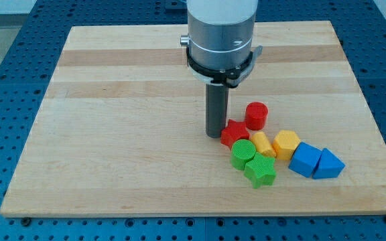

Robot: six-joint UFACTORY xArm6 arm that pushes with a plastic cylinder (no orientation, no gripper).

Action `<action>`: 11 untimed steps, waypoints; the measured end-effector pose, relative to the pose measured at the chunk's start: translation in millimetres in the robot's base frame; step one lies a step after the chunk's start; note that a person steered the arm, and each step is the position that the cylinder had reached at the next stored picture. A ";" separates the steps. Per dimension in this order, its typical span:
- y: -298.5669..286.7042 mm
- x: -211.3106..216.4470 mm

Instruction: Point your arm at red circle

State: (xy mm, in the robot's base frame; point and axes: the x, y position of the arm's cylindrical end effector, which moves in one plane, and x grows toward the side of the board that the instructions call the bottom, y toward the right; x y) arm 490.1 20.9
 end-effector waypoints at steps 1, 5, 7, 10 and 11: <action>0.0 -0.5; 36.2 -135.0; 36.2 -121.5; 85.9 -54.0; 129.8 -42.1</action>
